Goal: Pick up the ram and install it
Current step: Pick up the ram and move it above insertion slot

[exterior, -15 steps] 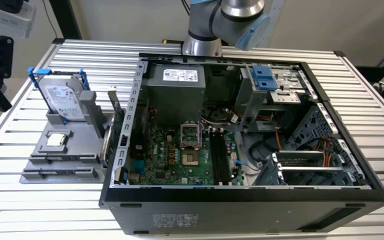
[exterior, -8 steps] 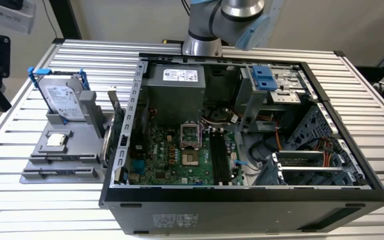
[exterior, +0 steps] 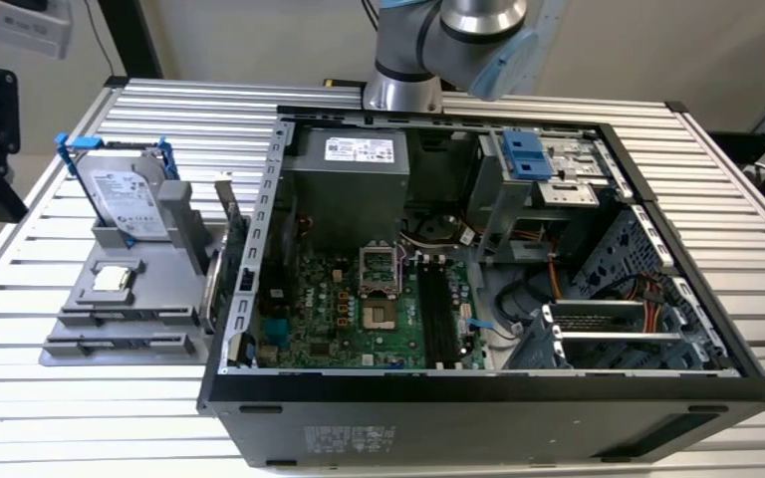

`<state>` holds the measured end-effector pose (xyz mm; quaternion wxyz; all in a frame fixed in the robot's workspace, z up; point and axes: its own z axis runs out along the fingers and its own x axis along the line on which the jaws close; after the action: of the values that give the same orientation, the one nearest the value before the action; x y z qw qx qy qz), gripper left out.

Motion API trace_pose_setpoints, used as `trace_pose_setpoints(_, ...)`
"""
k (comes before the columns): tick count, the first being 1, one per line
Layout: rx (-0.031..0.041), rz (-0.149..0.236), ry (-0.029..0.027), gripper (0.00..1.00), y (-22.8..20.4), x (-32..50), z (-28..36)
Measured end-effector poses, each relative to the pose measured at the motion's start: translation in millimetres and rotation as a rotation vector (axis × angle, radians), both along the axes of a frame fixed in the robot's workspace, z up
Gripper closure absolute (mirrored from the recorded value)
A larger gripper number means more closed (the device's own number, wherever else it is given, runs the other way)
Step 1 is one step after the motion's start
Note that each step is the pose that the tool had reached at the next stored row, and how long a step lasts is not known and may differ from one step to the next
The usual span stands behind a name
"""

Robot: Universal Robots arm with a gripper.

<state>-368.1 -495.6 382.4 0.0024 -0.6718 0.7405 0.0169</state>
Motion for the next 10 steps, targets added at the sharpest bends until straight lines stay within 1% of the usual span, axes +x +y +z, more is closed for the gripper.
trace_pose_setpoints(1, 0.0101, 0.01, -0.0002, 1.0, 0.1, 0.0, -0.2)
trace_pose_setpoints(2, 0.0226, 0.019, -0.0001, 1.0, 0.1, -0.1, -0.3)
trace_pose_setpoints(3, 0.037, 0.027, -0.0003, 1.0, 0.1, 0.0, -0.4)
trace_pose_setpoints(4, 0.0662, 0.039, -0.0007, 1.0, 0.0, 0.0, -0.5)
trace_pose_setpoints(5, 0.0695, 0.044, -0.0014, 1.0, 0.1, 0.0, -0.8)
trace_pose_setpoints(6, 0.0696, 0.053, -0.0031, 1.0, 0.1, 0.0, -0.9)
trace_pose_setpoints(8, 0.0691, 0.074, -0.0099, 1.0, 0.0, 0.0, -1.2)
trace_pose_setpoints(9, 0.0682, 0.086, -0.0122, 1.0, 0.0, 0.1, -1.2)
trace_pose_setpoints(10, 0.0679, 0.102, -0.0133, 1.0, 0.0, 0.1, -1.3)
